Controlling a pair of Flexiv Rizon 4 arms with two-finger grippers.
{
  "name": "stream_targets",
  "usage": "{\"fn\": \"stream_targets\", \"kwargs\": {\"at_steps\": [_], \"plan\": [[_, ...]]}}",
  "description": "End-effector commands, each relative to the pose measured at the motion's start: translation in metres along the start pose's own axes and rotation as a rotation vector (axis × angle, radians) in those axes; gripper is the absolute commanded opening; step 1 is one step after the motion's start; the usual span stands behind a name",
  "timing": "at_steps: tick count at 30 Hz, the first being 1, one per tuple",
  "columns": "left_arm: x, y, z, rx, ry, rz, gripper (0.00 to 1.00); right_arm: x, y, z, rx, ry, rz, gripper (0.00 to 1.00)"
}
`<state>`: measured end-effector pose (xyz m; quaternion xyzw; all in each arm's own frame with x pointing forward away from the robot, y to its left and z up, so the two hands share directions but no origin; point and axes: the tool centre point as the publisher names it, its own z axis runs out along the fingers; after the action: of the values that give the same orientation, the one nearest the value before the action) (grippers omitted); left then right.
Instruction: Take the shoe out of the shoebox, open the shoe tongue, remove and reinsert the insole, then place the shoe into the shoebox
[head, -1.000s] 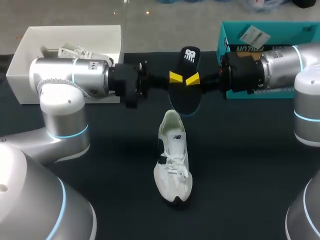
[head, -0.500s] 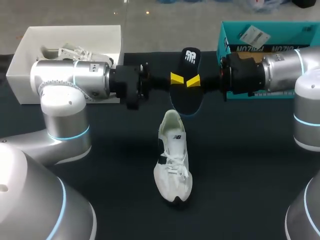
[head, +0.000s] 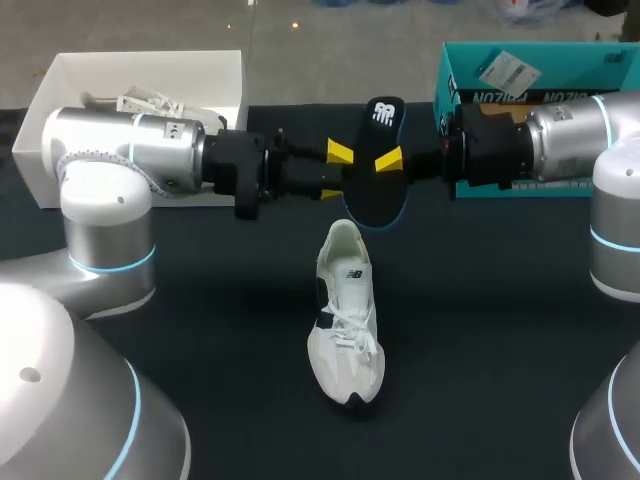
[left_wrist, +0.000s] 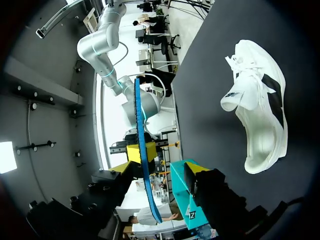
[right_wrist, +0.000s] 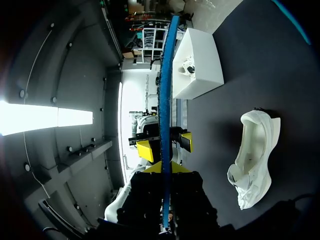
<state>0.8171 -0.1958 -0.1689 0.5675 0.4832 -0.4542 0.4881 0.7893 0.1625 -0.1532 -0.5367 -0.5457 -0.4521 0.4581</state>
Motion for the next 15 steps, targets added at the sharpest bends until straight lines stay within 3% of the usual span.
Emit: {"fn": "stream_targets", "kwargs": {"at_steps": [1,9,15], "plan": [[-0.007,-0.013,-0.046,0.033,0.099,-0.022,1.0,0.0,-0.002,-0.005,-0.008,-0.002,-0.001,0.0],[0.006,-0.041,-0.095,0.104,0.244,-0.126,1.0,0.0,-0.001,-0.007,-0.017,-0.001,-0.009,0.0],[0.024,-0.056,-0.13,0.085,0.412,-0.166,1.0,0.0,0.001,-0.005,-0.038,0.006,-0.054,0.0]]}}
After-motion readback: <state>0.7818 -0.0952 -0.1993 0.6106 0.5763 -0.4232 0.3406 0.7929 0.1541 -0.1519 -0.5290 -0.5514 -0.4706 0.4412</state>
